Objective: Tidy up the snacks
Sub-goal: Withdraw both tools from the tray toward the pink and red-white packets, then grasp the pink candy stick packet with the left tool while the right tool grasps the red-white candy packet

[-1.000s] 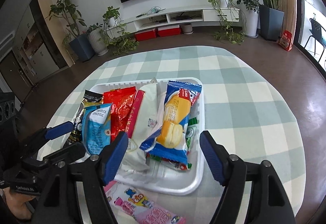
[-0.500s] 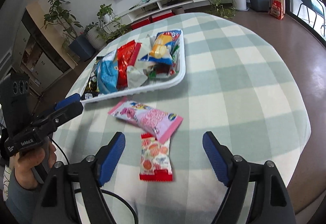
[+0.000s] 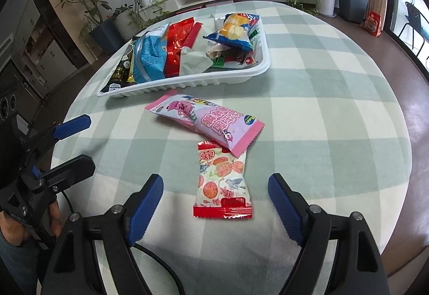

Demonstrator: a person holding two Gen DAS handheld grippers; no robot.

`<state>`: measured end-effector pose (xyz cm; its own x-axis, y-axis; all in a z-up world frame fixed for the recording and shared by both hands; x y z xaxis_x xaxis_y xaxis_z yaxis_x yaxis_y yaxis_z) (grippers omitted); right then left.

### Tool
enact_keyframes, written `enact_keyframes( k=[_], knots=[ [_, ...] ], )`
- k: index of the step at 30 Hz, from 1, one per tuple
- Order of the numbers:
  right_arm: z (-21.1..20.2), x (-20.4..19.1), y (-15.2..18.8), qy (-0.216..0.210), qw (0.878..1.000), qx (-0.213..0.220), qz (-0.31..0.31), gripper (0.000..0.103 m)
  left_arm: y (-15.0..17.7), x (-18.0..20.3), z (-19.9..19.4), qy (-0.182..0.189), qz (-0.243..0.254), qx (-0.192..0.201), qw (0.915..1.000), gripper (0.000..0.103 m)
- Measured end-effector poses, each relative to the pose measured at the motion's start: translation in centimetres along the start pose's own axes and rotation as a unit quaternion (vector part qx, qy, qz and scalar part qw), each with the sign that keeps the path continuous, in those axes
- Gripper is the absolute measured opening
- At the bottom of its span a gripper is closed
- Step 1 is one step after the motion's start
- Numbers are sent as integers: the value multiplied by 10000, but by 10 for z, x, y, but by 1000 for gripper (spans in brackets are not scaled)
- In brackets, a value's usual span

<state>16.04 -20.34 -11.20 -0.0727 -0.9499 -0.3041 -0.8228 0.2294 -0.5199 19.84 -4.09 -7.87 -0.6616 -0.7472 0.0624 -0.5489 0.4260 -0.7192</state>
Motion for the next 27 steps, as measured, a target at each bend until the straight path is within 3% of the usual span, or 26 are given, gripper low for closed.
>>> enact_keyframes(
  k=[3,6,10,13,15,18,23,27],
  knots=[
    [5,-2,-2,139,9998,1,-125,83,-5,2,-1,149,27,21,9999,103],
    [9,-6,-3,313,9989,13,-350,78,-7,1,5,279,-25,-289,9992,103],
    [11,-9,-2,516,9968,29,-611,72,-11,1,12,288,324,-498,9978,103],
    [8,-7,0,607,9957,68,-690,60,-21,5,18,288,617,-542,9962,103],
    [6,-6,1,626,9957,85,-673,45,-27,8,23,279,824,-587,9945,103],
    [5,-6,3,620,9954,59,-726,42,-38,16,33,285,1192,-669,9902,103],
    [-3,-6,13,423,9974,-78,-585,41,-53,40,56,591,1851,-870,9771,102],
    [-18,-5,32,194,9989,-270,-325,40,-59,58,82,841,2529,-1227,9560,97]
  ],
)
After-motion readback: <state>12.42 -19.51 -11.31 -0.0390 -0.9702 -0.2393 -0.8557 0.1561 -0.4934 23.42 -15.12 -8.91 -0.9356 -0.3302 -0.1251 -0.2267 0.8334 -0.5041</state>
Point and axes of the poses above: each gripper's, at about its wrist camera, not at the fingertips, and z roughly the way its jaws point, x to its right, y to its underside, the point moved 6 cm from there along z, roughly the way its jaws point, and after that the axes turned 10 degrees about z, right-handed, at the moved point
